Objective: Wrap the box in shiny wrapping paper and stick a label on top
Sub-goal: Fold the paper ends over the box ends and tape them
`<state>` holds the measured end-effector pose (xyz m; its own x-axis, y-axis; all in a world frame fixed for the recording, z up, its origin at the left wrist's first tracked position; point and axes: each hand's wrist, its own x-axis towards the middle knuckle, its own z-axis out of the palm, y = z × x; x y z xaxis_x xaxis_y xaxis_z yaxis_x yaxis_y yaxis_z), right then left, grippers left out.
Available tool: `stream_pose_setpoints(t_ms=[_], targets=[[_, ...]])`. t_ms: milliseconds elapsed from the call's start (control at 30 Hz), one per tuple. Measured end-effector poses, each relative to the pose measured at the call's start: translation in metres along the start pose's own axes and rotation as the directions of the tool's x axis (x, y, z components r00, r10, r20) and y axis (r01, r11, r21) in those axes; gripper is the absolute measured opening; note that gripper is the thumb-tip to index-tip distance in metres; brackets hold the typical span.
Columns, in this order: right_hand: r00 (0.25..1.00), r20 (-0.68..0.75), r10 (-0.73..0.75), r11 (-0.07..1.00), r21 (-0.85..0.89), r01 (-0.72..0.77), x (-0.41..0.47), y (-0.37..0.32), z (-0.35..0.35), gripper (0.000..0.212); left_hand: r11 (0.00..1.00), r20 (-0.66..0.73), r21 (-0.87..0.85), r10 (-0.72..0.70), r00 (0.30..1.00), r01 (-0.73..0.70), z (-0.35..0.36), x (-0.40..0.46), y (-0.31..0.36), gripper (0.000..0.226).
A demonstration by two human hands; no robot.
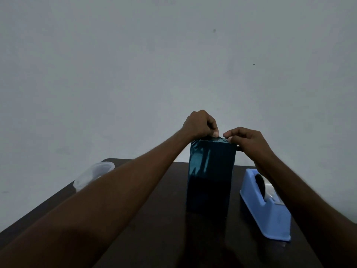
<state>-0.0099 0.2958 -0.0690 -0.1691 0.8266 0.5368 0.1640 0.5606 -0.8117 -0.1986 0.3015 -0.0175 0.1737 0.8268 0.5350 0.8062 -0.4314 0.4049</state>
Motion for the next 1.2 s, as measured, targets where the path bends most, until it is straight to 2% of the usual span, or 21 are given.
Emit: stream_pose_setpoints(t_ms=[233,500,567,700,733,800,867,933,1000,1200], targets=[[0.995,0.071,-0.067,0.997,-0.039,0.069,0.002,-0.005,-0.007,0.02,0.993,0.04,-0.112,-0.04,0.998,0.045,0.003,-0.004,-0.002,0.009],[0.99,0.138,-0.04,0.992,-0.116,0.056,0.002,-0.006,-0.011,0.029,0.897,0.182,-0.35,-0.217,0.959,0.269,0.002,-0.005,-0.003,0.017],[0.989,0.145,-0.033,0.991,-0.126,0.051,0.002,-0.006,-0.012,0.029,0.873,0.177,-0.381,-0.254,0.951,0.305,0.004,-0.007,-0.003,0.018],[0.99,0.139,-0.029,0.993,-0.112,0.044,0.003,-0.006,-0.011,0.027,0.91,-0.085,-0.27,-0.348,0.933,0.315,0.002,-0.011,-0.008,0.029],[0.99,0.137,-0.027,0.993,-0.11,0.042,0.004,-0.006,-0.011,0.026,0.936,-0.147,-0.226,-0.305,0.941,0.269,-0.003,-0.013,-0.008,0.032],[0.991,0.132,-0.025,0.993,-0.11,0.039,0.004,-0.004,-0.011,0.026,0.991,-0.202,-0.054,-0.129,0.971,0.121,-0.014,-0.021,0.001,0.036],[0.991,0.132,-0.03,0.993,-0.105,0.044,0.004,-0.003,-0.01,0.027,0.994,-0.154,0.102,0.056,0.987,-0.04,-0.018,-0.035,0.01,0.034],[0.991,0.128,-0.046,0.993,-0.098,0.058,0.003,-0.003,-0.01,0.028,0.955,-0.029,0.253,0.166,0.986,-0.153,-0.011,-0.048,0.01,0.035],[0.99,0.13,-0.051,0.992,-0.109,0.066,0.004,-0.004,-0.01,0.028,0.919,0.098,0.343,0.174,0.98,-0.197,-0.001,-0.059,0.002,0.036],[0.991,0.131,0.013,0.997,-0.072,-0.004,0.002,-0.006,-0.012,0.025,0.92,0.118,0.354,0.132,0.984,-0.166,0.008,-0.066,-0.007,0.059]])
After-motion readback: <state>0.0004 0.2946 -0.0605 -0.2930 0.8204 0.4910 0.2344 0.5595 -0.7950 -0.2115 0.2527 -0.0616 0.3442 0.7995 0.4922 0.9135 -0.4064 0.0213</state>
